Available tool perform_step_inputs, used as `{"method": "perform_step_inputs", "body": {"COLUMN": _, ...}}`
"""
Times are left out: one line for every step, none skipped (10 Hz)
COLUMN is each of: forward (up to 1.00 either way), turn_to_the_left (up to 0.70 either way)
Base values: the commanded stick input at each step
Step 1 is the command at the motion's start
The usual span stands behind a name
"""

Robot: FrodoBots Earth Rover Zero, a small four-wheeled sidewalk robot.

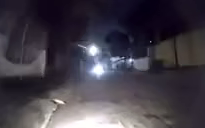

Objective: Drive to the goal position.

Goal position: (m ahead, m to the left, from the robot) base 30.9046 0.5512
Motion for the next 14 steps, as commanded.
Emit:
{"method": "perform_step_inputs", "body": {"forward": 0.70, "turn_to_the_left": 0.00}}
{"method": "perform_step_inputs", "body": {"forward": 0.70, "turn_to_the_left": 0.00}}
{"method": "perform_step_inputs", "body": {"forward": 0.70, "turn_to_the_left": 0.00}}
{"method": "perform_step_inputs", "body": {"forward": 0.70, "turn_to_the_left": -0.09}}
{"method": "perform_step_inputs", "body": {"forward": 0.70, "turn_to_the_left": -0.35}}
{"method": "perform_step_inputs", "body": {"forward": 0.70, "turn_to_the_left": -0.35}}
{"method": "perform_step_inputs", "body": {"forward": 0.70, "turn_to_the_left": -0.33}}
{"method": "perform_step_inputs", "body": {"forward": 0.70, "turn_to_the_left": -0.09}}
{"method": "perform_step_inputs", "body": {"forward": 0.70, "turn_to_the_left": 0.00}}
{"method": "perform_step_inputs", "body": {"forward": 0.70, "turn_to_the_left": 0.00}}
{"method": "perform_step_inputs", "body": {"forward": 0.70, "turn_to_the_left": 0.00}}
{"method": "perform_step_inputs", "body": {"forward": 0.70, "turn_to_the_left": 0.00}}
{"method": "perform_step_inputs", "body": {"forward": 0.70, "turn_to_the_left": 0.00}}
{"method": "perform_step_inputs", "body": {"forward": 0.70, "turn_to_the_left": 0.00}}
